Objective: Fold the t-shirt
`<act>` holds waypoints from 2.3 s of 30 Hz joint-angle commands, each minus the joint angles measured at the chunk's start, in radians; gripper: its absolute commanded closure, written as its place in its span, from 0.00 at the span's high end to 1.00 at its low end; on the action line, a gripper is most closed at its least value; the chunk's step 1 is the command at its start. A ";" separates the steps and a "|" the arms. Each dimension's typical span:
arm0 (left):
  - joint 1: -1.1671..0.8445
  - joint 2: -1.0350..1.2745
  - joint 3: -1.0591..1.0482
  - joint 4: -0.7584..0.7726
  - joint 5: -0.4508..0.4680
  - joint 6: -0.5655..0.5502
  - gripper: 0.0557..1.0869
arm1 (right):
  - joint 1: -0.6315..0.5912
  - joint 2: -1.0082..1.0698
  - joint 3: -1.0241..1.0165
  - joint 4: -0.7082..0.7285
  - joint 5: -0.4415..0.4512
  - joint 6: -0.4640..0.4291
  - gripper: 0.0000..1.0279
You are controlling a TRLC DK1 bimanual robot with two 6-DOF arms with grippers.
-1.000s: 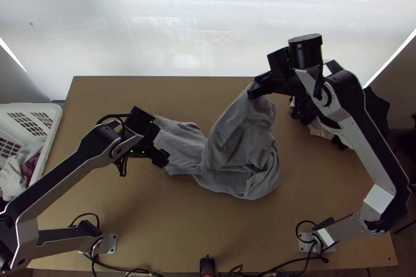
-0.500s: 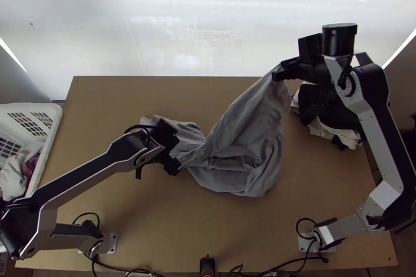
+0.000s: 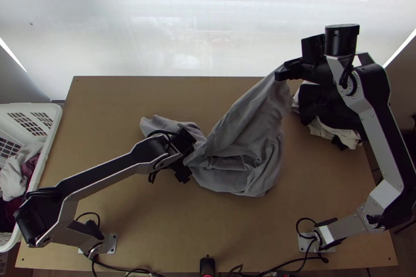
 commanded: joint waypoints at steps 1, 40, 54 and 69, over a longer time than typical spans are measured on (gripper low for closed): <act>-0.052 0.055 0.041 -0.101 0.024 -0.047 0.95 | -0.003 0.001 -0.011 0.000 0.000 0.004 0.03; 0.297 -0.007 0.415 -0.097 0.032 -0.052 0.04 | 0.012 -0.074 0.019 -0.004 0.045 0.013 0.03; 0.570 -0.117 0.891 -0.065 -0.080 -0.060 0.04 | 0.253 -0.110 0.209 0.011 0.246 -0.161 0.03; 0.884 -0.267 1.015 0.198 -0.191 -0.060 0.04 | 0.600 -0.067 0.229 0.316 0.391 -0.346 0.03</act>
